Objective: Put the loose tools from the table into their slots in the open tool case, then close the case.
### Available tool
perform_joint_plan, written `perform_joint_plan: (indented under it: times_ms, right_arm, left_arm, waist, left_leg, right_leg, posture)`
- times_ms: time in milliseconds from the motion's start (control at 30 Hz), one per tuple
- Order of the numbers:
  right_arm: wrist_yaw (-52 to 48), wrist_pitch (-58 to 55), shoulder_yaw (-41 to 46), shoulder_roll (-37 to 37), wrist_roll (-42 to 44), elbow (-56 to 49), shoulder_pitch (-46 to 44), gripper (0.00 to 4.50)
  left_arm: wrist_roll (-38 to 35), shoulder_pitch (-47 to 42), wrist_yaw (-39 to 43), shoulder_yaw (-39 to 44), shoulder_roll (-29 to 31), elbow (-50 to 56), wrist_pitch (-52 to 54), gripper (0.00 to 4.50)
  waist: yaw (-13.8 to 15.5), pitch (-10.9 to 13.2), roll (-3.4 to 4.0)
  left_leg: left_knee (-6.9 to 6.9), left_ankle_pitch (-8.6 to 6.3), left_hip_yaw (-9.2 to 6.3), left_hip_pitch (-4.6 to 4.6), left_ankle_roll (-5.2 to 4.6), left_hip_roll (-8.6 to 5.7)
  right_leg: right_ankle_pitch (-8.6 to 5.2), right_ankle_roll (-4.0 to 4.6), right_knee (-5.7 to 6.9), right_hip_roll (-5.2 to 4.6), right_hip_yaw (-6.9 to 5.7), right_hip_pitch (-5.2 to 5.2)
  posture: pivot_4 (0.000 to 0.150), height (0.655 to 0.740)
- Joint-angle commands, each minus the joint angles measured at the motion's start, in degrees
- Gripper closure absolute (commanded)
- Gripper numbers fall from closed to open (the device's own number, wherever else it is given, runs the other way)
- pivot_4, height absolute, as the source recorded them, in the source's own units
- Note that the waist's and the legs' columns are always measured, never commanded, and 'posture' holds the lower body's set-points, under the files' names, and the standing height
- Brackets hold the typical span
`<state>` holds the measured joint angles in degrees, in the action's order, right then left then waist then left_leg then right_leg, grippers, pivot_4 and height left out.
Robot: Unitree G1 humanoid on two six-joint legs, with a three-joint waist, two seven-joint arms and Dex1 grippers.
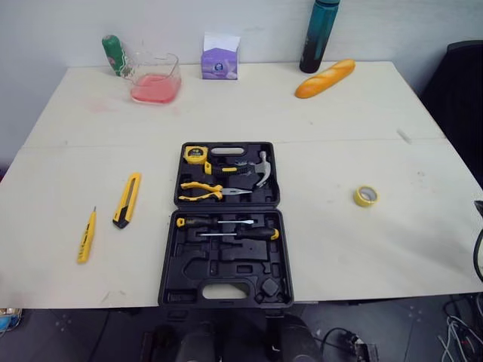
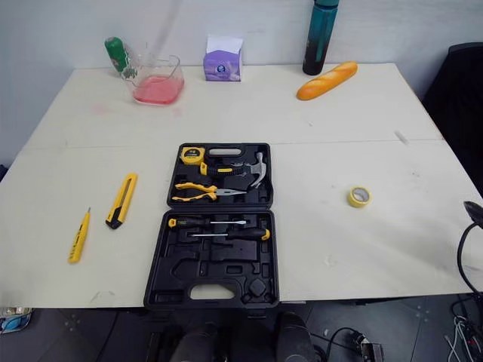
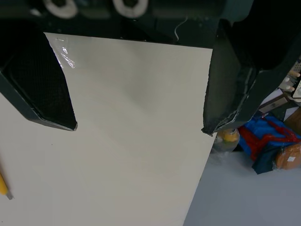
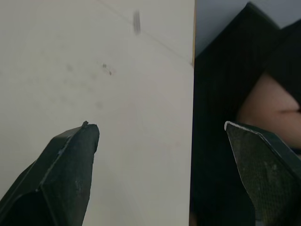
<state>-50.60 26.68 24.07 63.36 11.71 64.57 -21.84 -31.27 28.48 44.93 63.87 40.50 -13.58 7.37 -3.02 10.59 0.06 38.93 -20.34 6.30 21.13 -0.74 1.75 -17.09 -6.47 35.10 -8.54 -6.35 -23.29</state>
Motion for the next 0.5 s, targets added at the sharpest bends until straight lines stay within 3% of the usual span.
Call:
perform_joint_plan:
  times_ms: [33, 267, 500]
  right_arm:
    - [-2.1, 0.4, -0.1, -0.4, 1.1, -2.2, -2.2, 0.06]
    - [-9.2, -3.1, -2.2, -4.0, 2.7, -6.9, -7.5, 0.06]
    - [-15.3, -10.8, -5.1, -10.0, 6.8, -22.3, -8.6, 0.06]
  left_arm:
    - [-2.3, 0.3, -1.4, 0.0, 0.1, 5.2, 3.1, 0.0]
    - [-4.6, 0.3, -4.0, -2.4, -0.3, 13.3, 11.3, 0.0]
    - [-6.1, -0.2, -6.5, -4.8, 1.2, 21.1, 20.1, 0.0]
  waist:
    - [-0.2, 0.0, 0.0]
    - [-0.3, 0.0, 0.01]
    - [-0.1, 0.0, 0.0]
  left_leg:
    - [0.01, 0.0, 0.01, -0.01, 0.0, 0.0]
    - [0.0, 0.12, 0.27, -0.03, -0.17, 0.04]
    - [0.08, 0.13, 0.29, -0.02, -0.21, 0.03]
  right_leg:
    - [0.03, 0.0, 0.0, 0.0, 0.01, 0.0]
    - [0.05, 0.01, 0.14, 0.08, 0.25, -0.18]
    - [0.06, 0.0, 0.24, 0.05, 0.28, -0.19]
  posture:
    - [0.15, 0.74]
    - [0.15, 0.74]
    - [0.15, 0.74]
